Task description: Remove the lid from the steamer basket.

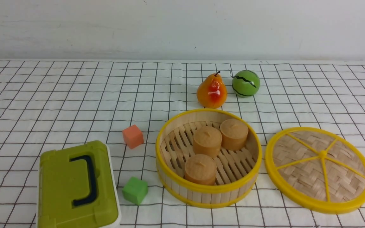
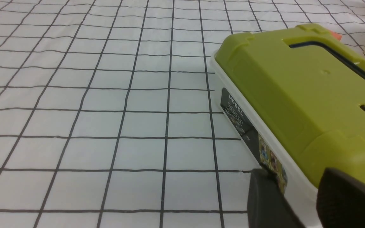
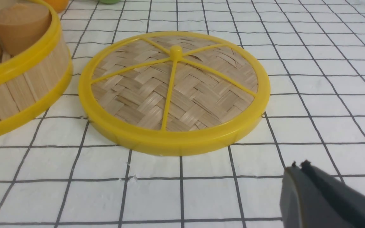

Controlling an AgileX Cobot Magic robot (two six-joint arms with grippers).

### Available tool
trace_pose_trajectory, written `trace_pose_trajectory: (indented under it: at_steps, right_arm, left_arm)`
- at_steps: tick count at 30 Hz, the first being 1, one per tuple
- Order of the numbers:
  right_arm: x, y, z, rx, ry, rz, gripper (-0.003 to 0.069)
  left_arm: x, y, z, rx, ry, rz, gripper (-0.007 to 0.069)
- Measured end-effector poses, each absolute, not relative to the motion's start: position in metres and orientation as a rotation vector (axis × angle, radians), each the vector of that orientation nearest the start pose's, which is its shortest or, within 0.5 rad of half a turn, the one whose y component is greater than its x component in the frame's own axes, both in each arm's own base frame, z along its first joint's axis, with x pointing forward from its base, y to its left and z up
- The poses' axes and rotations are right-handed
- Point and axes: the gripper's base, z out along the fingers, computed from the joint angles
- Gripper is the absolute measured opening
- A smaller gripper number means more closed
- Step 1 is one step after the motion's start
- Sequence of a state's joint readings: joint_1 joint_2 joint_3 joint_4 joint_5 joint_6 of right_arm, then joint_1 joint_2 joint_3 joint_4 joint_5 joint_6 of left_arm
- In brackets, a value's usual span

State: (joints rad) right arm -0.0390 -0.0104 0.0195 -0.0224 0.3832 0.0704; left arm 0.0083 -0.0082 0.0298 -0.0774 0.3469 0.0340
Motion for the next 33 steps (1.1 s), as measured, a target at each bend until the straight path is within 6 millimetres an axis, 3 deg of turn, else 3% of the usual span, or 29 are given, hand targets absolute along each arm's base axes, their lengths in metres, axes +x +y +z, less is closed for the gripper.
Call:
trace_pose_trajectory:
  at_steps: [33]
  right_arm:
    - [0.0522, -0.0028, 0.1727, 0.089, 1.874, -0.001, 0.0007]
  left_arm:
    - [0.0535, -0.0020, 0.1724, -0.025, 1.851, -0.046, 0.0239]
